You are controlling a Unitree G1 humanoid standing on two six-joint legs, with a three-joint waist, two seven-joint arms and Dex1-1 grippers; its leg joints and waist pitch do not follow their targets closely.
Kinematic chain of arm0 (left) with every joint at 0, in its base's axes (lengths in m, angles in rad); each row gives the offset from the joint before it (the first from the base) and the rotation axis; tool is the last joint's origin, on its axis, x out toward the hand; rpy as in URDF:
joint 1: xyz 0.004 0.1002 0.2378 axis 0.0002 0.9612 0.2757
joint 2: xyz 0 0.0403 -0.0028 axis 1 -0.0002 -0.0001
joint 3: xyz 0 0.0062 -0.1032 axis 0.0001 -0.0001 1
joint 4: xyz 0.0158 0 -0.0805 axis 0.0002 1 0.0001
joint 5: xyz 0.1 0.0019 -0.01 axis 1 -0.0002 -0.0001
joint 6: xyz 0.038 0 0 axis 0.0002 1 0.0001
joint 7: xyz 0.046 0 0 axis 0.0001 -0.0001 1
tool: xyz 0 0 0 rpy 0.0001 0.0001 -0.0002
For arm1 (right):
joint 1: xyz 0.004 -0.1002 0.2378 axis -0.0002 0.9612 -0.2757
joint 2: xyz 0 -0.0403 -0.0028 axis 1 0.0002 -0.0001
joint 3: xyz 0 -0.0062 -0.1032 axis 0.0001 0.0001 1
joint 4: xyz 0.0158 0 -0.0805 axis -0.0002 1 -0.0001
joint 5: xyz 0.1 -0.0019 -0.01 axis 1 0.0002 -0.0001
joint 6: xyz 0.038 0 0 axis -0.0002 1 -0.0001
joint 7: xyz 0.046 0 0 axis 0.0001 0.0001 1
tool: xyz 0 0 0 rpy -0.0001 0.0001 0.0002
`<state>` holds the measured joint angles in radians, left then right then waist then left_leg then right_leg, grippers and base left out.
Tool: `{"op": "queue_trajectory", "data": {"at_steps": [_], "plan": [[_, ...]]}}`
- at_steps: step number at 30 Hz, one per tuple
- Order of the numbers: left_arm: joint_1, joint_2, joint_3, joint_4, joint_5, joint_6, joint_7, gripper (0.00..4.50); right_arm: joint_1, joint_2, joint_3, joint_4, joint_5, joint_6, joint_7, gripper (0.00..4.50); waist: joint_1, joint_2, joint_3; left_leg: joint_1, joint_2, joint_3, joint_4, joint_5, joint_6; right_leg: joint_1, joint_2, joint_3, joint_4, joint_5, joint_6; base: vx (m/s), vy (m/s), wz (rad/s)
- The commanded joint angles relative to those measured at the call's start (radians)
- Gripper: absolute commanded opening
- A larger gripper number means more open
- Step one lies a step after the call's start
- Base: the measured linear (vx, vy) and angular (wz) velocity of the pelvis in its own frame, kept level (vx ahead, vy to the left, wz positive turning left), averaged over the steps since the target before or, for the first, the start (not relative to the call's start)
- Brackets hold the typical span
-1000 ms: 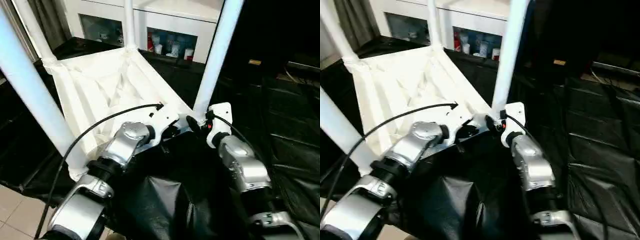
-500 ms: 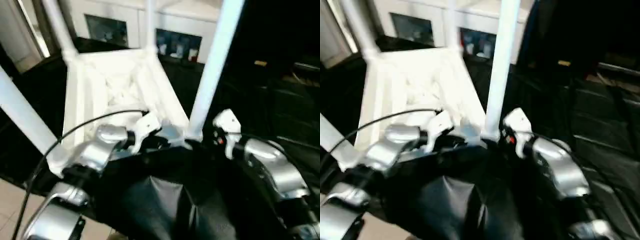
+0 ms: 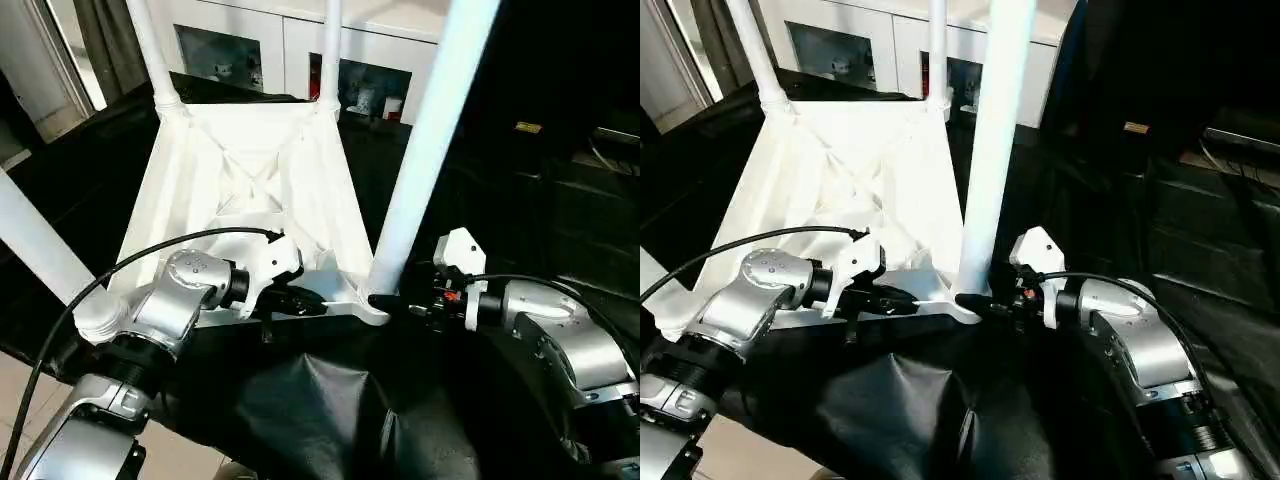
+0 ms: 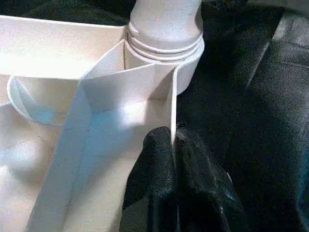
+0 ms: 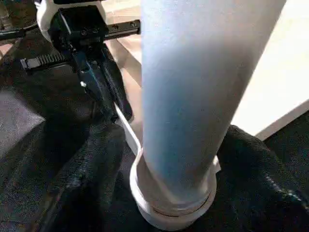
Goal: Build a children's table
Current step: Rotate leg to tighten
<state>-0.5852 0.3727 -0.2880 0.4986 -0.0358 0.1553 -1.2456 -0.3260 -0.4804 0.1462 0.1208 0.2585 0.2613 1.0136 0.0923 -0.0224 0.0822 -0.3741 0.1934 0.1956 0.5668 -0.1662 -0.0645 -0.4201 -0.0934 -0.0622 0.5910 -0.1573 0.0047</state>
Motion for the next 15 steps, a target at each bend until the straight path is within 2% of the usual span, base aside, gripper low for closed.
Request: {"op": "queue_trajectory", "data": {"at_steps": [1, 10, 15], "plan": [[0.001, -0.023, 0.001, -0.044, -0.054, -0.008, -0.038, 0.00, 0.001, -0.004, 0.015, -0.014, -0.009, 0.002, 0.016, 2.73, -0.001, -0.013, -0.057, 0.012, 0.038, -0.015, -0.067, -0.257, 0.050, 0.044, -0.054, 0.044, -0.076, -0.353, -0.183, 0.000, 0.000, 0.00], [0.005, -0.031, -0.006, -0.060, -0.054, 0.002, -0.041, 0.00, -0.008, 0.008, 0.029, 0.013, -0.030, -0.004, -0.008, 1.98, -0.001, -0.013, -0.059, 0.011, 0.037, -0.014, -0.065, -0.239, 0.055, 0.046, -0.053, 0.044, -0.072, -0.318, -0.193, 0.000, 0.000, 0.00], [0.008, -0.036, -0.010, -0.072, -0.053, 0.009, -0.041, 0.00, -0.009, 0.017, 0.034, 0.020, -0.039, -0.004, -0.014, 1.91, -0.001, -0.011, -0.058, 0.011, 0.037, -0.015, -0.066, -0.245, 0.053, 0.046, -0.054, 0.043, -0.074, -0.330, -0.191, 0.000, 0.000, 0.00]]}}
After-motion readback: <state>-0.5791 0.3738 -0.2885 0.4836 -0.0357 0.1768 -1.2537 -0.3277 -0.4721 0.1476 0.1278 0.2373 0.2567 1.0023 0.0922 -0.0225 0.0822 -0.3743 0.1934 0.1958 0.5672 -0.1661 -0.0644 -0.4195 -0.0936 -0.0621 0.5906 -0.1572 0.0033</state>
